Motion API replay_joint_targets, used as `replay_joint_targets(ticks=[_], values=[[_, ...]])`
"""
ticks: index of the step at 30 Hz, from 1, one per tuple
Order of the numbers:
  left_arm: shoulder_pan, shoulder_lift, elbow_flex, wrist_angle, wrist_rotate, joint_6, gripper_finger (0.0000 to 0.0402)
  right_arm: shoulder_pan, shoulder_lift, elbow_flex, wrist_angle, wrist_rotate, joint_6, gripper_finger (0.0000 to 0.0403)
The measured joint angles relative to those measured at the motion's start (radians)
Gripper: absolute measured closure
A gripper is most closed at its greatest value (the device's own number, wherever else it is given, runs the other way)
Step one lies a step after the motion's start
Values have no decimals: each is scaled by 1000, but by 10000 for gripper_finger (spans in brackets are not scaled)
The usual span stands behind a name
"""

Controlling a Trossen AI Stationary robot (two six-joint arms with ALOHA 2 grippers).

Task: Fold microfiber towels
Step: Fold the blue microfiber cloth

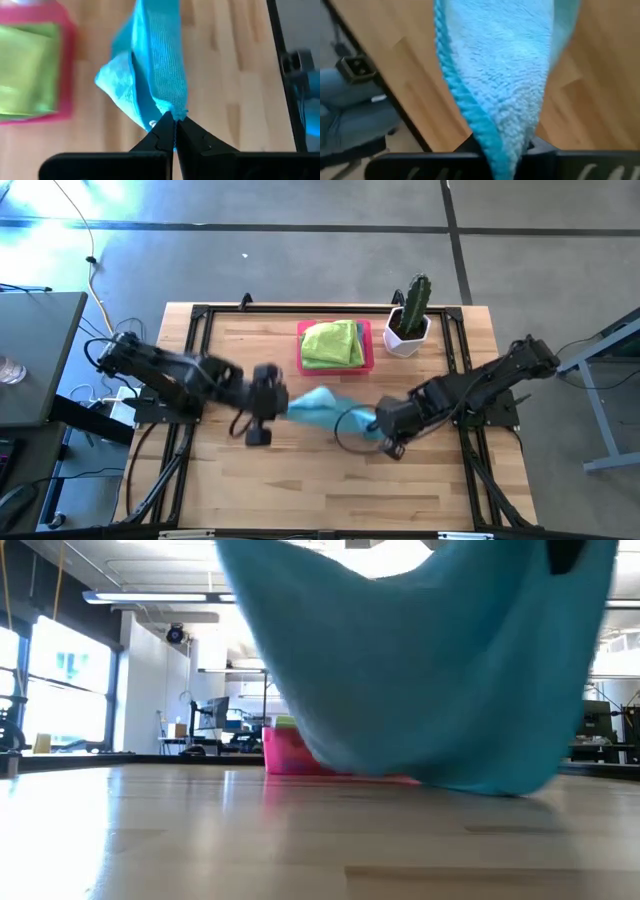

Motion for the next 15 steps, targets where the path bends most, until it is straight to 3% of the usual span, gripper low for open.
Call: replay_joint_targets(ticks=[5,8,12,15], values=[[-132,3,-268,273,-23,-62,401,83,96,0,92,9,-3,403],[-173,3,-379,458,-24,-57,401,108,161,0,118,1,-100,403],[-178,3,-399,481,-90,-3,401,117,198,0,46,0,-309,403],[-176,3,-386,441,-191,92,401,119,197,0,-26,63,-401,403]])
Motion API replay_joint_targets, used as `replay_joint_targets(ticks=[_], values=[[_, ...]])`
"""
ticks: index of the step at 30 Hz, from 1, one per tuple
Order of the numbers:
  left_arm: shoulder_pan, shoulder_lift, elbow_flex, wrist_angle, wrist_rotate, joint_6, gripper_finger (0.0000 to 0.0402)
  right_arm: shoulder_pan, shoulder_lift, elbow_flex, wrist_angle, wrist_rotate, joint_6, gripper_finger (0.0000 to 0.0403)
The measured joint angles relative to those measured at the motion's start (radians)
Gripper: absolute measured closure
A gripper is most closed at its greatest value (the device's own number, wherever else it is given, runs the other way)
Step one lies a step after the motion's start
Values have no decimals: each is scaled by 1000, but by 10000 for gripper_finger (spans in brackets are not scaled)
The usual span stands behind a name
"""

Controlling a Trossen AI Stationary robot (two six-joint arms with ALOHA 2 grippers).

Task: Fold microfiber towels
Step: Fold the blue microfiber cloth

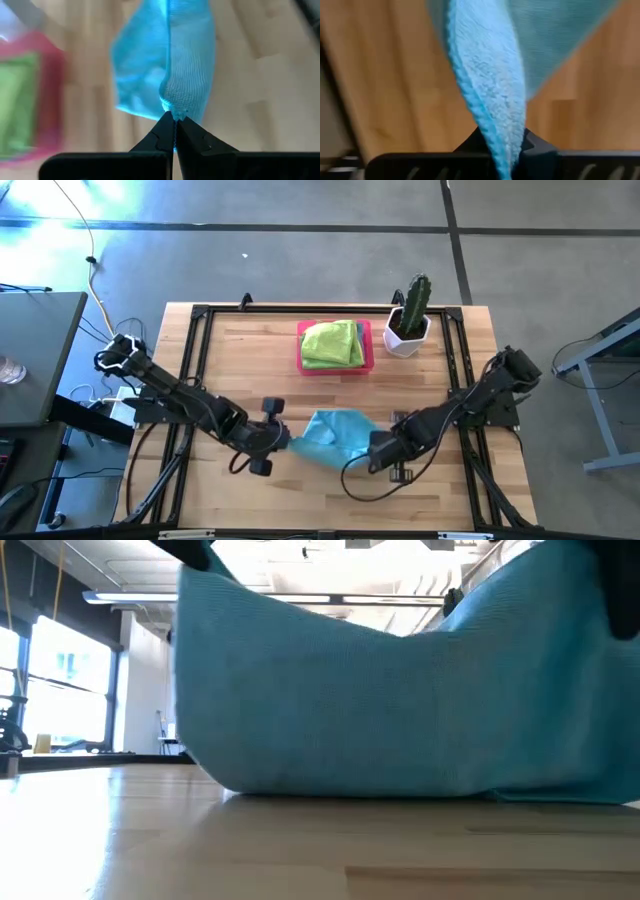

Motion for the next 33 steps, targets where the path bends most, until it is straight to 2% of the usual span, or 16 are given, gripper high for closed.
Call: replay_joint_targets(ticks=[4,7,11,14,17,20,24,28,31,33], values=[[0,0,38,-59,-91,153,401,0,-21,0,-72,71,-99,403],[10,0,75,-88,-100,208,401,-6,-40,0,-81,134,-170,403],[45,0,151,-149,-106,214,401,-9,-73,37,-100,317,-231,403],[84,0,229,-212,-147,226,401,-9,-93,106,-145,460,-268,403],[135,0,310,-286,-155,225,401,-16,-104,188,-201,542,-344,403],[193,0,388,-357,-161,229,401,-36,-105,271,-290,582,-401,403],[271,-1,472,-413,-234,269,401,-96,-106,351,-409,635,-414,403],[351,-1,539,-424,-280,316,401,-175,-111,393,-411,686,-475,403],[396,-3,556,-428,-236,272,401,-234,-116,403,-387,682,-469,403],[411,-6,555,-489,-147,194,401,-260,-115,387,-375,607,-390,403]])
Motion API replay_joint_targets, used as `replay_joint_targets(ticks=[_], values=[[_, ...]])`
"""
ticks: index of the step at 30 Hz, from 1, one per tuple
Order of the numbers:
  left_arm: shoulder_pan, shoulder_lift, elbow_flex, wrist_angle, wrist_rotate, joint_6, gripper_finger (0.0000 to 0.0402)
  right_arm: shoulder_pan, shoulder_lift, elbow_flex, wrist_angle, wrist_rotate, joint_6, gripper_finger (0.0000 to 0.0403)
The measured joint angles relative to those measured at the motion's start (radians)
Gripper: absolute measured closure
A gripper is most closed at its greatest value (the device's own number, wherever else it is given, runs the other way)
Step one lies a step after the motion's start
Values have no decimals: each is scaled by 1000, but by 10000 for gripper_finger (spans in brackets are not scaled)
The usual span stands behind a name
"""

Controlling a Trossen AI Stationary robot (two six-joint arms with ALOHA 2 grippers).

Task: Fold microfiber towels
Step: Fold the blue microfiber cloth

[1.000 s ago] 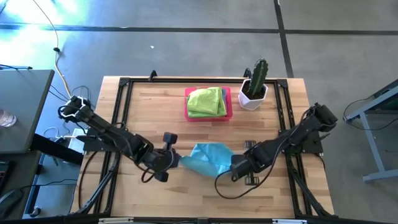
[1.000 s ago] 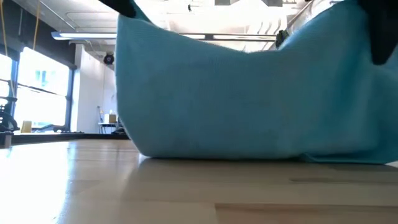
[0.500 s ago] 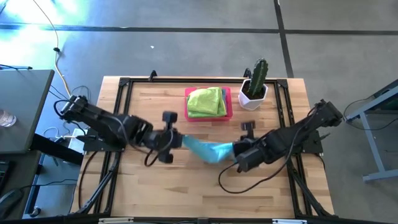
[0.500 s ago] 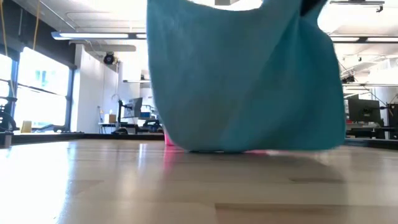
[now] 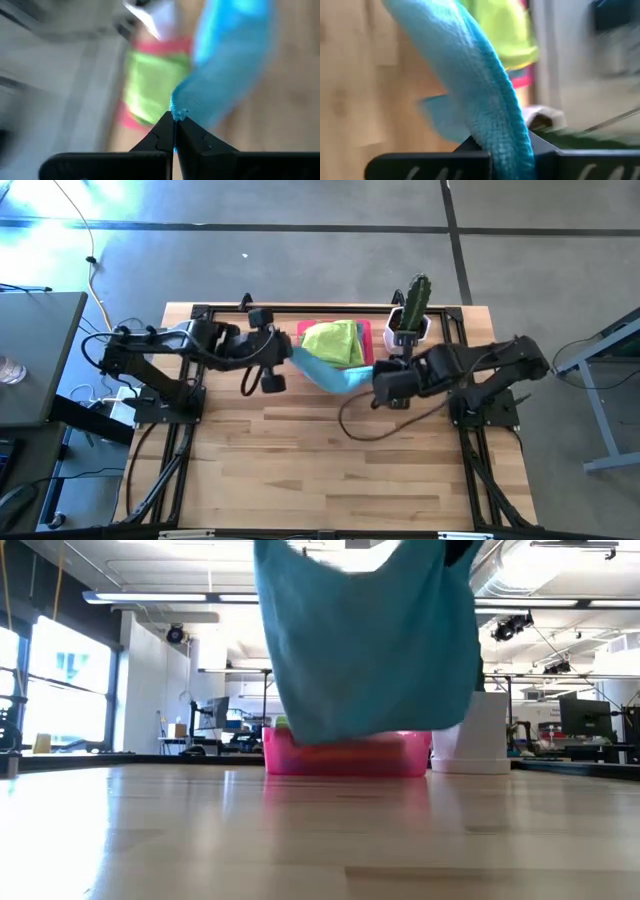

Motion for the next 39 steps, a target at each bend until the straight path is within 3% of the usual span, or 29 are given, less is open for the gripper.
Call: replay_joint_targets(ticks=[4,6,9,16,21,25,29,33,39], values=[[-24,6,-64,-125,241,-222,401,-6,0,-122,90,-233,138,403],[-73,14,-162,-110,285,-277,401,23,2,-219,182,-324,135,403],[-171,17,-328,-6,292,-332,401,88,2,-360,379,-421,107,403],[-341,22,-622,376,292,-460,401,211,2,-583,790,-481,189,402],[-418,22,-727,595,267,-528,401,273,2,-707,1055,-591,312,402],[-452,33,-759,650,263,-593,401,320,2,-779,1151,-682,404,402],[-482,42,-770,654,258,-628,401,363,2,-807,1155,-704,432,402],[-501,45,-771,662,183,-613,401,384,2,-809,1149,-704,431,402],[-507,45,-770,714,91,-560,401,387,2,-799,1192,-608,521,402]])
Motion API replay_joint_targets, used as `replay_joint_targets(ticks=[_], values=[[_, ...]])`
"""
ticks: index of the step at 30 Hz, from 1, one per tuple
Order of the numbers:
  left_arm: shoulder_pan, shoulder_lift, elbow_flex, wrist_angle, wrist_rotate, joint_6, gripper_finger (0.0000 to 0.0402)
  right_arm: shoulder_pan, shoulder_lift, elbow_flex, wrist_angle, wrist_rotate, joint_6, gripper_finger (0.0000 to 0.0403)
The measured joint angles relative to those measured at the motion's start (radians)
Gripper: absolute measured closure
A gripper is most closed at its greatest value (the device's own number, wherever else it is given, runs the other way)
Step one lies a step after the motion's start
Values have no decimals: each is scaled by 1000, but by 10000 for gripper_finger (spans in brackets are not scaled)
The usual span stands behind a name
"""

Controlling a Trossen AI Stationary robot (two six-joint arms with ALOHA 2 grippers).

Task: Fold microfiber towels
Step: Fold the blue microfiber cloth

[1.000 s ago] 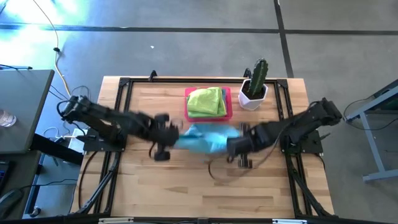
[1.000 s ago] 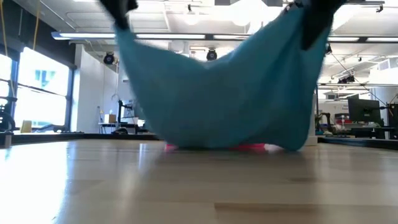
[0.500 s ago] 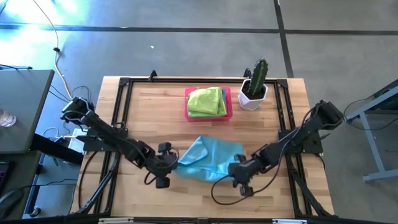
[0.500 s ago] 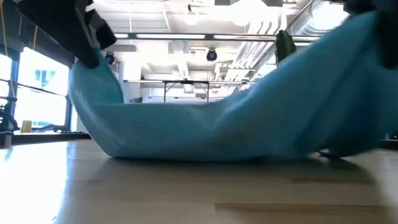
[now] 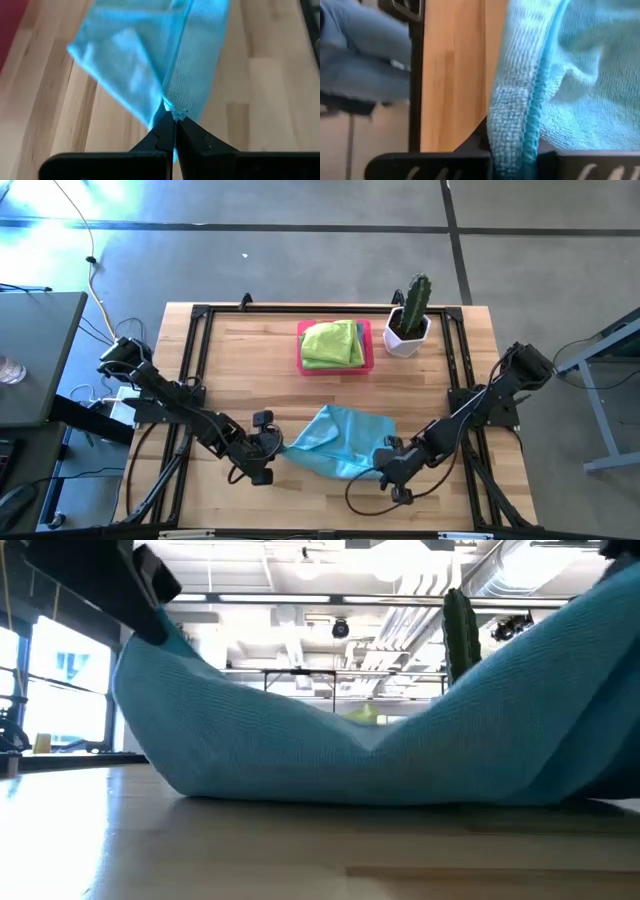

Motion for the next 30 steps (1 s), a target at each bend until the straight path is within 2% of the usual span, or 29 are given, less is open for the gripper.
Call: replay_joint_targets(ticks=[5,11,14,19,22,27,30], values=[[-1,-2,13,104,18,105,401,-6,0,0,145,7,84,402],[-23,-4,87,126,121,253,401,-5,0,0,481,18,98,402],[-36,-4,117,126,132,346,401,-5,0,0,625,66,-12,402],[-43,-4,154,124,129,450,401,-5,0,0,757,184,-316,402],[-43,-4,190,123,129,502,401,-8,0,0,852,216,-456,402],[-42,-4,301,111,113,632,401,-13,-14,0,1040,219,-494,402],[-42,-4,379,57,5,733,401,-12,-51,1,1043,241,-459,402]])
